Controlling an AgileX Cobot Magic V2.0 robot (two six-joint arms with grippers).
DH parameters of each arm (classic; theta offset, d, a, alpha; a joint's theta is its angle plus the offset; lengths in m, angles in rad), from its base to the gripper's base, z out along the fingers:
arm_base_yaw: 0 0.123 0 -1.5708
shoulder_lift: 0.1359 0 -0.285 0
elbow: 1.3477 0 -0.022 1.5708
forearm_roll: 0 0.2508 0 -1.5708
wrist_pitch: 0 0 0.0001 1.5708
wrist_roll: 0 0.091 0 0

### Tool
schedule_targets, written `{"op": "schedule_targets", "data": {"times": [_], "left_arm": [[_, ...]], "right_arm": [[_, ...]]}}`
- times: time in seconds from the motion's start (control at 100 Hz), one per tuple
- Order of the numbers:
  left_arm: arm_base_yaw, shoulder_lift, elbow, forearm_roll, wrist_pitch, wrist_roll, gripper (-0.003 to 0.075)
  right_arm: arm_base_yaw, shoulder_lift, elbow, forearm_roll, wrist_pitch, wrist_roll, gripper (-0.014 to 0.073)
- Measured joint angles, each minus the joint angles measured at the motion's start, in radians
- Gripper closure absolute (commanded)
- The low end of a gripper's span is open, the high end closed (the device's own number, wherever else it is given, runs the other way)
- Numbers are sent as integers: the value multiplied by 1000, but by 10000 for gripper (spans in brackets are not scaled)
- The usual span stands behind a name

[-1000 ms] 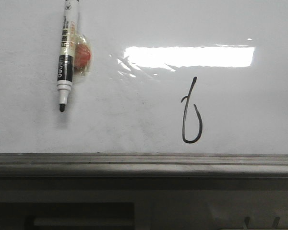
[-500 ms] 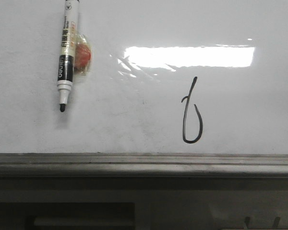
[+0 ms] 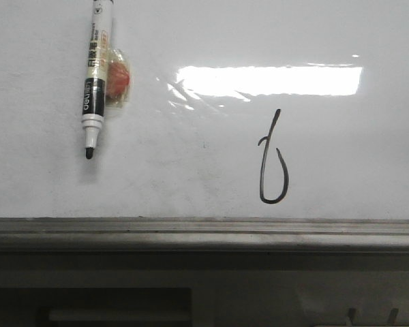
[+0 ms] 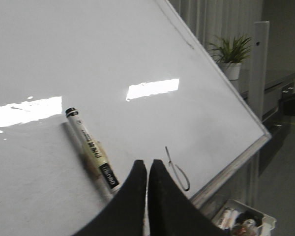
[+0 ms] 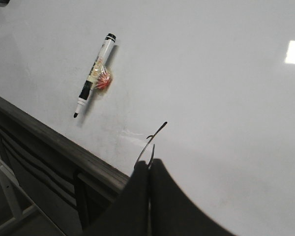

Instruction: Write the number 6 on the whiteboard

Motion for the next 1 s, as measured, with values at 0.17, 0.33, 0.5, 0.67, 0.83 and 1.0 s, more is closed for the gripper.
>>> {"op": "schedule_targets", "data": {"times": [0.17, 0.33, 0.5, 0.67, 0.83, 1.0], "left_arm": [[151, 15, 40, 410, -44, -379, 740], [362, 19, 112, 624, -111, -601, 740], [542, -1, 142, 767, -119, -735, 740], [687, -1, 142, 780, -67, -755, 740], [771, -1, 144, 782, -50, -759, 740], [779, -1, 144, 774, -30, -759, 740]], "right_arm": [[0, 0, 0, 0, 0, -1, 650], [0, 0, 0, 0, 0, -1, 650], [0, 0, 0, 0, 0, -1, 650], [0, 0, 0, 2, 0, -1, 650], [0, 0, 0, 2, 0, -3, 650], [0, 0, 0, 2, 0, -3, 650]]}}
